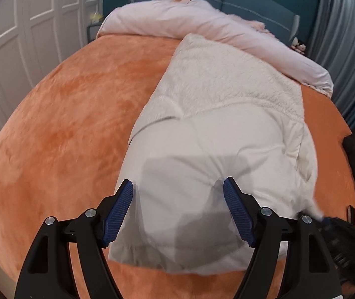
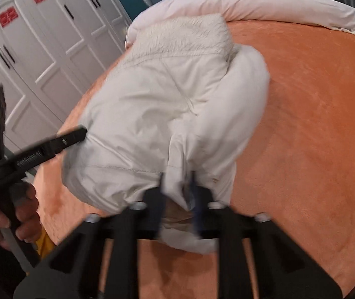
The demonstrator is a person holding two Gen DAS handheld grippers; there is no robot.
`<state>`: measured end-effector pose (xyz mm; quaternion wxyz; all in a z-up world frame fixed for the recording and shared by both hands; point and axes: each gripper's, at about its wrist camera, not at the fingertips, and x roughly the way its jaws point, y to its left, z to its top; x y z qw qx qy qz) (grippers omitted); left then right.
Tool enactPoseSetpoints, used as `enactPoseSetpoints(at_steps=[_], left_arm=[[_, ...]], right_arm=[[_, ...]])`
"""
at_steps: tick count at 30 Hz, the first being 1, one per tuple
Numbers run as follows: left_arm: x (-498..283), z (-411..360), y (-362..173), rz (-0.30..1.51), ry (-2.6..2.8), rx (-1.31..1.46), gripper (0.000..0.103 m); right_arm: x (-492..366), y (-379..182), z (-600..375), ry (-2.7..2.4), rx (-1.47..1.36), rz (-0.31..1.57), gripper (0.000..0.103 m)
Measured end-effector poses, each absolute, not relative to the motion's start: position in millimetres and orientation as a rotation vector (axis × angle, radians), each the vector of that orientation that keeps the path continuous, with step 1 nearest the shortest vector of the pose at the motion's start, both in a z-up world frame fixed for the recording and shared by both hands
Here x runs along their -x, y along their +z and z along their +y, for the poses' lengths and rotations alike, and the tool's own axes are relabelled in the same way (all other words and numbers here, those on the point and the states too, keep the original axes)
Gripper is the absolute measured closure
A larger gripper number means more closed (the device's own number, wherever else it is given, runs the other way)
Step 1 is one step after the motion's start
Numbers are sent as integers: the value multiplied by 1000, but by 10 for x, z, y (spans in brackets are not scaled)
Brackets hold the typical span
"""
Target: Fold large clothes
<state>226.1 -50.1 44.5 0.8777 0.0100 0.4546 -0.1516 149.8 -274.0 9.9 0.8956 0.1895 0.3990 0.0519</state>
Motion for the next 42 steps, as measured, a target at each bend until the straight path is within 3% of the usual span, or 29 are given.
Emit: enactPoseSetpoints(at_steps=[3,5,9,16,18,25,28,32,35,37,39,42], left_arm=[[-2176,-506,414,967,-322,-41,28],[-2122,-533,344,973,-325,-62,22],[-1988,-614,285,954,-289,-112,20],[-1958,-596,293,964,-278,-106,21],[-1953,-595,300,966,-276,-101,21],[-1993,-569,303,974,-286,-95,20],[-1998,-564,283,975,-287,-96,18],[-1991,-550,293,963,-322,-79,13],[-1961,-453,393,965,-337,-55,16],[-1910,-297,479,950,-349,-30,16],[-1853,-126,496,941,-353,-47,16],[-1760,68,345,967,-350,-109,15]], right_arm=[[-1276,239,-2902,74,-432,776,101],[-1251,-2,-2951,58,-471,839,101],[-1132,-324,-2968,49,-543,913,98],[-1108,362,-3038,-63,-464,779,88],[-1216,565,-3080,-61,-444,728,75],[-2073,892,-2926,-98,-398,633,75],[-2460,727,-2849,-121,-382,651,75],[-2829,7,-2921,-145,-354,781,78],[-2820,70,-2959,-141,-353,809,78],[-2572,298,-3037,-94,-437,769,73],[-2123,434,-3076,-28,-476,715,49],[-1652,323,-2950,49,-458,760,45]])
